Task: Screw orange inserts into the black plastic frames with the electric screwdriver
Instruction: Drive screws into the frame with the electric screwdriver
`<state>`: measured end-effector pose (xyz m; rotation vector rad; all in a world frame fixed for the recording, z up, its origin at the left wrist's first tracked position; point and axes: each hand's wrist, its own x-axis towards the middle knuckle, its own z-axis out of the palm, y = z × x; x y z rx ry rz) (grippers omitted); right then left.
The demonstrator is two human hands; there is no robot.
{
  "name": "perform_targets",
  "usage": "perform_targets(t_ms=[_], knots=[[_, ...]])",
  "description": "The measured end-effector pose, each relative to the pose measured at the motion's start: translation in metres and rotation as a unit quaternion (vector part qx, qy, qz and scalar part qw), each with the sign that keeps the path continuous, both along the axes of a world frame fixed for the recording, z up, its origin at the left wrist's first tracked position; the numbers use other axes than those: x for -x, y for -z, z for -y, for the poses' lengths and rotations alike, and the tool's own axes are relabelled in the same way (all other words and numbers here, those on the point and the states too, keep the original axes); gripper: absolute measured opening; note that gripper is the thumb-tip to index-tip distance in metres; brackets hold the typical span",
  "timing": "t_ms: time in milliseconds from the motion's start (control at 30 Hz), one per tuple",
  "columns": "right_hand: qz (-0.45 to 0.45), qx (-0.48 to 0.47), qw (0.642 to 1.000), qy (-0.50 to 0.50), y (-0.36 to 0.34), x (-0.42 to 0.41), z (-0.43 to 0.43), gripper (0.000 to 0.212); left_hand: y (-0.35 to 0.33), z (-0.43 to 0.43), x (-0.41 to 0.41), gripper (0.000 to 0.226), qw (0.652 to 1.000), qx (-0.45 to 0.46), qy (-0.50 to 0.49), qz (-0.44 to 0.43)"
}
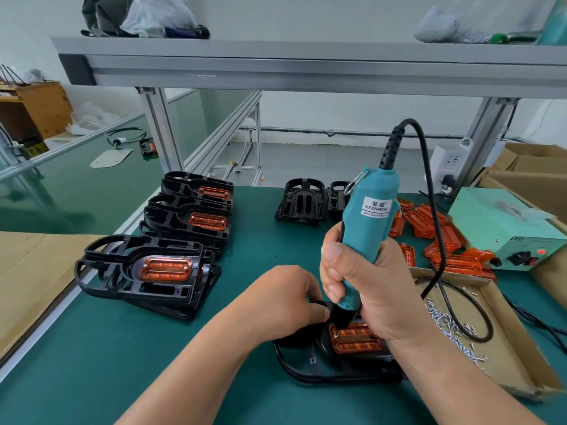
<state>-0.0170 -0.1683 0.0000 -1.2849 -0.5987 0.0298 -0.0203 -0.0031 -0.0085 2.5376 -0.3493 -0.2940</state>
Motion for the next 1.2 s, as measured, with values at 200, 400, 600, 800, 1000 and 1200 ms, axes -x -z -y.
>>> perform_targets(t_ms=[200, 400, 600, 800, 1000, 1200], knots=[[0.007, 0.018, 0.999, -0.026, -0.001, 0.004, -0.003, 0.024, 0.002, 0.001, 0.000, 0.014, 1.000, 0.013, 0.005, -0.001], [0.013, 0.034, 0.998, -0.052, -0.002, 0.005, -0.003, 0.033, 0.000, 0.003, 0.001, 0.047, 1.000, -0.011, 0.019, -0.007], [0.011, 0.003, 0.999, -0.029, -0.001, 0.005, 0.002, 0.033, -0.001, 0.005, 0.002, 0.026, 0.999, -0.035, 0.003, 0.025], [0.053, -0.004, 0.999, 0.012, 0.000, 0.007, 0.003, 0.026, 0.003, 0.008, 0.002, 0.033, 0.994, -0.085, -0.005, 0.062], [0.056, -0.001, 0.998, 0.019, -0.002, 0.006, 0.002, 0.027, 0.002, 0.012, 0.005, 0.031, 0.991, -0.109, -0.003, 0.083], [0.046, -0.008, 0.999, 0.015, -0.004, 0.006, 0.003, 0.029, 0.002, 0.015, 0.005, 0.030, 0.990, -0.118, -0.001, 0.082]])
